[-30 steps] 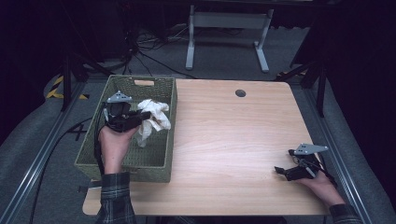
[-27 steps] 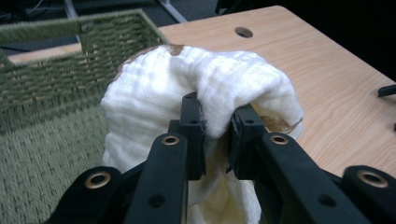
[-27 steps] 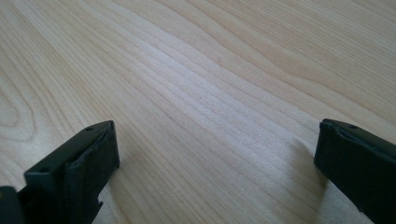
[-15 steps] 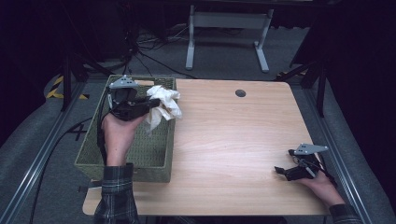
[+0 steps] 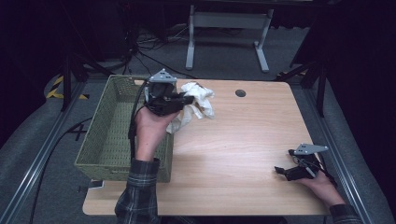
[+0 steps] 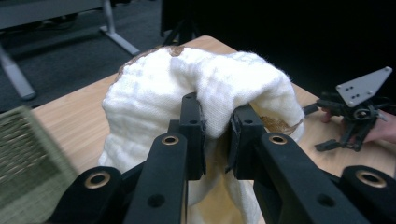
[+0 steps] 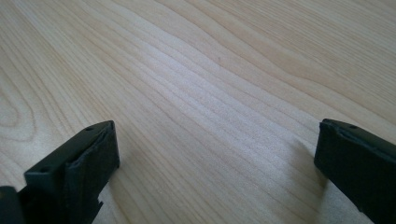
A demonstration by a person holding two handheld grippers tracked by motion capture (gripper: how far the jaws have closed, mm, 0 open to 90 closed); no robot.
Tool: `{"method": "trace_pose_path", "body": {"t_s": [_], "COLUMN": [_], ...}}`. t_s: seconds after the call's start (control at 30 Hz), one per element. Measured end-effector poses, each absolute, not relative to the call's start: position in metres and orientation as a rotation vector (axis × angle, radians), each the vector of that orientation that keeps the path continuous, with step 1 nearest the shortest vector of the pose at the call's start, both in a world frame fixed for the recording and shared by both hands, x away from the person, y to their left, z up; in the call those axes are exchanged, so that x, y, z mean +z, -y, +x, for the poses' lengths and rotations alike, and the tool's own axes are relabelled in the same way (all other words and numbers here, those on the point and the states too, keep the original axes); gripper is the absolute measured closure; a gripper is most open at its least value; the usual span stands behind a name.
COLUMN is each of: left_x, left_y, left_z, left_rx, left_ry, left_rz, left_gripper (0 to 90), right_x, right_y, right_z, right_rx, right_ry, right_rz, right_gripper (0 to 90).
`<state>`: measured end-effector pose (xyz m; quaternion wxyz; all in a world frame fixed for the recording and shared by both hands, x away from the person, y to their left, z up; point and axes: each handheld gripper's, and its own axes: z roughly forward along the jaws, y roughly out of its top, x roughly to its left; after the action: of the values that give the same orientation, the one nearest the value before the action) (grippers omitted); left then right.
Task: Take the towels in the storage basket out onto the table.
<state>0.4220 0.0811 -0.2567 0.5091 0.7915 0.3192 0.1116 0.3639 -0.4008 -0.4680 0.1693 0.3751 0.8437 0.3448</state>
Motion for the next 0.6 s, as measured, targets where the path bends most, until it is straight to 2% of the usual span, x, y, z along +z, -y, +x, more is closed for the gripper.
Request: {"method": "trace_pose_path", "body": {"t_s": [0.3,0.6], "left_x": [-0.277,-0.300], "left_y": [-0.036,-0.008], "left_z": [0.422,0.419], "left_rx": [0.204,0.153], "left_ry": [-0.718,-0.699], "left_rz": [1.953,1.988], "left_gripper": [78.9,78.9], "right_x": [-0.468,-0.468], "right_y": [0.401,0.401], "right_z": [0.364,0.364], "right_rx": [0.980,0.980], "right_ry": [-2.398,-2.398], "right_rz": [1.066,1.066], "right_gripper": [0.2,0.2]}}
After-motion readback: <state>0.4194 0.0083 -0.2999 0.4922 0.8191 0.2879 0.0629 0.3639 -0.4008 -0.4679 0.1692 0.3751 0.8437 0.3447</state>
